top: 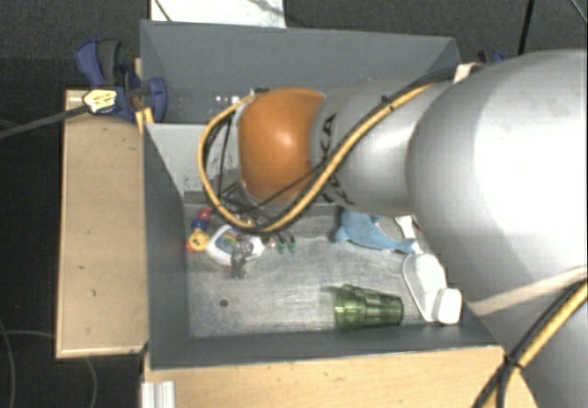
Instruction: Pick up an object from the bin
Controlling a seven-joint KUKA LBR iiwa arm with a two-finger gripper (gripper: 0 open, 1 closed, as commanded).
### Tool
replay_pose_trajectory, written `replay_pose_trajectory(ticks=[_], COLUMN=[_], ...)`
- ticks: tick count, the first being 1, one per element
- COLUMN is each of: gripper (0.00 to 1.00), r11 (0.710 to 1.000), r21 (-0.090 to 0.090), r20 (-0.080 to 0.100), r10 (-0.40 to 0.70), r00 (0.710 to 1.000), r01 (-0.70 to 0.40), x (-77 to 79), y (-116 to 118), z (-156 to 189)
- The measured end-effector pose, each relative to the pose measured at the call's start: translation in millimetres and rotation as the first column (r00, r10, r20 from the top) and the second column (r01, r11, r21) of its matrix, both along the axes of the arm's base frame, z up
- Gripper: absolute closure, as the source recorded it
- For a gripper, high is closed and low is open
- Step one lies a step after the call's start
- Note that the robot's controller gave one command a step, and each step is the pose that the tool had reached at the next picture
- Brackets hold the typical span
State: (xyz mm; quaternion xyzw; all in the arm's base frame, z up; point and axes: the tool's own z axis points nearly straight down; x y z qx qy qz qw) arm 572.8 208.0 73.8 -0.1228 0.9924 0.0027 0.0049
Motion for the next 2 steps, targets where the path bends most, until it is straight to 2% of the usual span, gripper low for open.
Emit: replay_pose_trajectory(ticks=[1,2], gripper=[1.0,1.0], r11=[1.0,1.0], r21=[-0.001,-0.008], r20=[-0.003,-0.016], r10=[0.0,-0.001], r00=[1.0,1.0], r01=[0.0,0.001], x=[-0.9,-4.0], y=[0,-2], z=[3,18])
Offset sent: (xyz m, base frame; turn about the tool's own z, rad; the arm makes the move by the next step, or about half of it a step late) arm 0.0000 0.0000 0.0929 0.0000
